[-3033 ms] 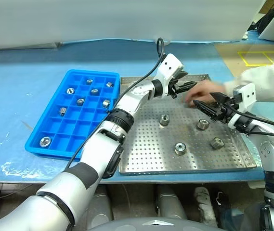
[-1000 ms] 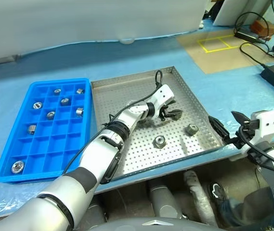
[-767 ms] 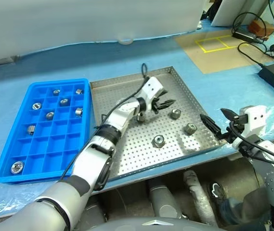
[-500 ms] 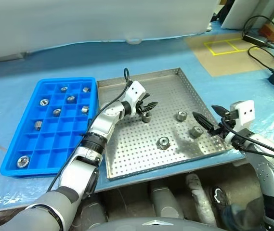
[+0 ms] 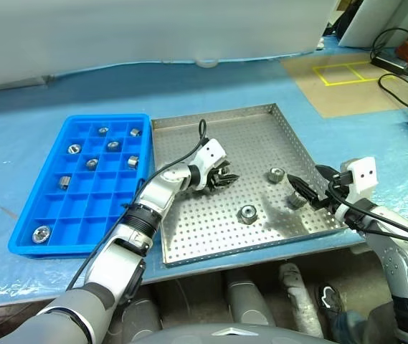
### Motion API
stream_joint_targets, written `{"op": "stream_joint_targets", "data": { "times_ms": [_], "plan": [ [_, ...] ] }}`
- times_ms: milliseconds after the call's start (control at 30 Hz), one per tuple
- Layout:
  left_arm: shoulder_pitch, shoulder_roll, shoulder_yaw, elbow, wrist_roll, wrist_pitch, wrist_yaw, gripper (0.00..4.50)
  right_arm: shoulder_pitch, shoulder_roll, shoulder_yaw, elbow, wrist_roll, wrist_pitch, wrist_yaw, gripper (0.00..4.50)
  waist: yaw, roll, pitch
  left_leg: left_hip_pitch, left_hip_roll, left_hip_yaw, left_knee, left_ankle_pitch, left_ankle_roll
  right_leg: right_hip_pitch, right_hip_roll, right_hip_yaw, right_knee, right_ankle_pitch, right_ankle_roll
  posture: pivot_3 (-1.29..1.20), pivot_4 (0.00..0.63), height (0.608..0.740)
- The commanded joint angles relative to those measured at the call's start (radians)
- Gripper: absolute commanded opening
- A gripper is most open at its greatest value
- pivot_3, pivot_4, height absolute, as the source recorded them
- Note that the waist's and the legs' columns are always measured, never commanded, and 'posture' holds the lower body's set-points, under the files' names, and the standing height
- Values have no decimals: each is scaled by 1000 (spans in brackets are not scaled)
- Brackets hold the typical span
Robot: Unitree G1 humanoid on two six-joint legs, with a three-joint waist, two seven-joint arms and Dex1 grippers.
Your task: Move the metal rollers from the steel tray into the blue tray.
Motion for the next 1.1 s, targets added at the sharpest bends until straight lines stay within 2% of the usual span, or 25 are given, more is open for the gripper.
{"op": "stream_joint_targets", "data": {
  "times_ms": [33,100,267,433,533,733,833,967,1100],
  "plan": [
    [-5,-5,1,55,8,-8,28,1984,8,-1,-41,-51,9,-18,-9,4500,-1,0,0,0,0,0,0,0,0,0,0,0,0,-2,4,-557,150,740],
    [-9,-16,14,60,-6,-14,31,1426,9,0,-40,-55,10,-17,-13,4500,0,1,0,0,0,0,0,0,0,1,0,0,0,-4,7,-557,150,740],
    [-3,-19,4,53,4,-34,31,1414,-26,-1,-18,-31,8,-22,-9,4500,2,1,0,0,0,0,0,0,0,1,0,0,0,-4,7,-510,150,740],
    [33,-44,95,-96,-98,-1,62,1414,-147,7,64,46,-7,-33,32,4500,5,1,0,0,0,0,0,0,0,0,0,0,0,-4,7,-375,150,740],
    [46,-52,172,-200,-134,23,169,1414,-249,23,133,137,-24,-55,77,4500,23,0,0,-2,1,-1,0,1,-1,-2,0,-2,0,1,-1,-301,150,740],
    [108,-36,282,-467,-127,75,405,1414,-456,68,250,368,-76,-126,193,4500,93,1,0,-2,5,-1,-2,1,-2,-2,1,-7,1,2,-3,-112,150,740],
    [171,-18,301,-610,-101,120,496,1414,-533,95,289,470,-102,-165,246,4500,147,1,0,-2,6,-1,-4,4,1,-2,1,-9,1,2,-4,-44,150,740],
    [328,18,321,-807,-55,178,590,1414,-621,137,332,600,-134,-217,311,4500,206,1,0,-2,5,-1,-4,4,0,-2,1,-10,1,1,-5,37,150,740],
    [508,57,330,-968,-31,239,624,1414,-678,170,357,705,-160,-262,362,4500,237,1,0,-2,6,-1,-4,2,-3,-2,1,-11,1,1,-5,104,150,740]
  ]
}}
